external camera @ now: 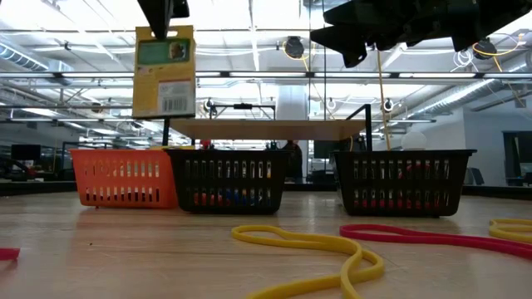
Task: Pick & Place Office Desk Supplies
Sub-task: Put the crayons box into the orange bin
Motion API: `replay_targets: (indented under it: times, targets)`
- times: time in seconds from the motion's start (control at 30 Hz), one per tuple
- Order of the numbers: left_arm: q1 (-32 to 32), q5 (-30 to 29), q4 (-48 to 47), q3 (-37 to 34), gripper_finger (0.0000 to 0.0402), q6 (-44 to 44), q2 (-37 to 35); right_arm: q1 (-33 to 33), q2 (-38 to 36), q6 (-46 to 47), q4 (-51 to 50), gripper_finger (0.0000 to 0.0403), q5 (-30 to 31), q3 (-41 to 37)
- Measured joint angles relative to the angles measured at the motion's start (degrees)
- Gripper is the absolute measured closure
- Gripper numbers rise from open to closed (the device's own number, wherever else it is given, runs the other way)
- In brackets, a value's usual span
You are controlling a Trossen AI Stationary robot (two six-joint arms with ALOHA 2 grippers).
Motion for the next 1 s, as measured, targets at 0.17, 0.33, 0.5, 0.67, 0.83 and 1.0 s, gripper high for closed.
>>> replay_targets:
  times: [0.17, 0.33, 0.5, 0.67, 0.83, 1.0]
  targets:
    - [0.0, 0.4, 1.5, -3.8, 0.0402, -0.8, 0.0, 0.0, 0.0, 0.0, 0.0, 0.0206, 0.0, 0.0]
    - [0.0, 0.5, 2.3, -7.7, 0.0401, -1.6, 0.0, 0.0, 0.0, 0.0, 0.0, 0.0206, 0.0, 0.0]
    - [0.0, 4.5, 6.4, -11.0, 0.0401, -1.7, 0.0, 0.0, 0.0, 0.0, 0.0, 0.0206, 0.0, 0.0]
    - [-0.3, 10.5, 10.8, -14.4, 0.0401, -0.3, 0.0, 0.0, 0.0, 0.0, 0.0, 0.0206, 0.0, 0.0]
    - [-0.3, 11.7, 10.8, -16.0, 0.04, 0.2, 0.0, 0.0, 0.0, 0.0, 0.0, 0.0206, 0.0, 0.0]
    - [0.1, 9.1, 11.0, -16.0, 0.0386, -2.1, 0.0, 0.0, 0.0, 0.0, 0.0, 0.0206, 0.0, 0.0]
